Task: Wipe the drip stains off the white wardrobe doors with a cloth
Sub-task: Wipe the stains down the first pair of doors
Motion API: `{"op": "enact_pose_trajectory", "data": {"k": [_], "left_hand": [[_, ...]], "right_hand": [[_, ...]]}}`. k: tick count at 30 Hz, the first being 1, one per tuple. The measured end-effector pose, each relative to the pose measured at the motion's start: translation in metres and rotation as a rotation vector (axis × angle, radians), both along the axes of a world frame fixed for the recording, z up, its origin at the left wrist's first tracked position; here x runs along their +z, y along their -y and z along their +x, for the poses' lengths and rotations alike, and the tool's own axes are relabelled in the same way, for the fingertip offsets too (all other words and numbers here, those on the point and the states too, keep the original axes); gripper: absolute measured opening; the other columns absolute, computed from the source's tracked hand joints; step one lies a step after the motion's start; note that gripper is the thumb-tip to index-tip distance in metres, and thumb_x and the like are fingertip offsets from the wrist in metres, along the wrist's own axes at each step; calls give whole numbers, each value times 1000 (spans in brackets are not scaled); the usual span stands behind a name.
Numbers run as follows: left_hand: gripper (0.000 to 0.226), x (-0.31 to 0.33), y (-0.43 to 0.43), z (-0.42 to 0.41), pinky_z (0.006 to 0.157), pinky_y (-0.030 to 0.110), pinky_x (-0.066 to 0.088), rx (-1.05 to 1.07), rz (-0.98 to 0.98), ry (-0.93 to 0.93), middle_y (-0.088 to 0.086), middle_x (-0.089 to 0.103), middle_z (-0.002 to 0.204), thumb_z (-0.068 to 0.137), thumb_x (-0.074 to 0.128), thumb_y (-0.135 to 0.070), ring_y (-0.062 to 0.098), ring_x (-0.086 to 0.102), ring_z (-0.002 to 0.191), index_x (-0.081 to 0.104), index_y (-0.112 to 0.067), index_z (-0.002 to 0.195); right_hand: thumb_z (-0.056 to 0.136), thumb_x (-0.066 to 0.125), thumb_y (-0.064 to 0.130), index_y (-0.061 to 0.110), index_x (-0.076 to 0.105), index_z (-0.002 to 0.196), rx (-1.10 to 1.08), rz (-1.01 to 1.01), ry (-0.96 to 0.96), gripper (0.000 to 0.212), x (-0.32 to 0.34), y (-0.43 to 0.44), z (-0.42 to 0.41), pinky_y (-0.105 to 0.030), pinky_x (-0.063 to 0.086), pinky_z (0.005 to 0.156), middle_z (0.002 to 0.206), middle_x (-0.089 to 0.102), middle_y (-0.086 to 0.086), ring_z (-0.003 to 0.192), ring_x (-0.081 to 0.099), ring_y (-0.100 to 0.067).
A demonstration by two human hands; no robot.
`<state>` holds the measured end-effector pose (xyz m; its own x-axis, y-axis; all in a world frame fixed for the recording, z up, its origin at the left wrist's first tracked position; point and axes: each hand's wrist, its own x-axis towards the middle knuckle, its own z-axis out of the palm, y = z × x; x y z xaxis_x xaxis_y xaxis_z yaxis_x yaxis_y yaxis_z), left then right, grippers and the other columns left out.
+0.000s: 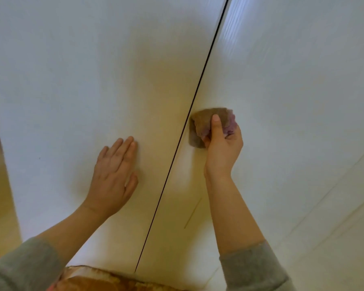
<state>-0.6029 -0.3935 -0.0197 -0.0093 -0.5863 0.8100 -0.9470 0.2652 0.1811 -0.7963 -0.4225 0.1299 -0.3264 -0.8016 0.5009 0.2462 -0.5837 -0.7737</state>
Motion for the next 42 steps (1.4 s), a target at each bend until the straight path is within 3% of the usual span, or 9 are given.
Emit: {"op": "enact_pose_trajectory", "data": {"k": [3,7,11,15,22,29,32,35,42], "left_hand": [[66,-5,3,1,116,57,25,13,-6,0,15,30,159,91,41,-23,36,29,146,29,-3,153],[65,-10,6,1,118,55,22,21,-17,10,13,26,161,92,39,-23,32,24,149,28,-4,154],[65,-9,5,5,117,55,24,17,20,28,12,25,162,92,38,-22,31,23,150,30,-4,154],[65,-14,1,10,119,53,22,6,47,37,12,25,162,91,38,-21,28,19,151,29,-4,154],[65,-32,-7,6,119,52,22,8,54,6,14,25,162,92,38,-21,33,20,151,29,-3,153],[66,-47,-9,10,117,53,25,0,96,23,13,23,163,91,39,-18,32,18,151,27,-4,154],[68,-50,-9,7,116,55,25,-1,108,5,14,20,163,90,39,-19,34,16,151,25,-6,155],[69,-54,-4,1,116,60,23,18,97,-11,17,18,163,90,41,-21,38,12,151,23,-6,155],[69,-72,-3,-38,114,64,25,-24,23,-152,20,19,162,90,44,-19,40,13,151,26,-2,153]], "right_hand": [[94,58,-2,0,61,111,-88,-9,4,17,-34,2,10,-7,46,65,101,67,-11,68,60,12],[83,71,11,15,64,80,-37,205,-138,9,-137,-4,4,-28,48,68,80,65,-13,72,58,-5],[86,69,3,20,67,80,39,430,-96,18,-196,-17,1,-35,47,67,79,63,-3,76,58,-16],[92,60,-2,10,65,105,-17,311,-58,19,-162,-22,6,-23,54,72,95,70,-5,88,65,-13],[94,59,-2,-2,64,114,9,111,-97,21,-109,-6,20,-10,48,59,89,68,1,71,63,6],[87,63,-11,25,68,72,60,433,-186,39,-229,-20,17,-36,53,70,74,68,8,74,62,-5],[89,62,-8,17,70,85,26,504,-147,26,-231,-30,11,-30,57,66,79,69,3,77,64,-13],[92,60,-2,9,67,105,2,363,-4,18,-191,-28,3,-33,58,73,88,73,1,85,67,-11],[93,63,7,18,66,97,-85,26,116,12,-109,0,-16,-28,55,71,81,72,12,77,65,-1]]}}
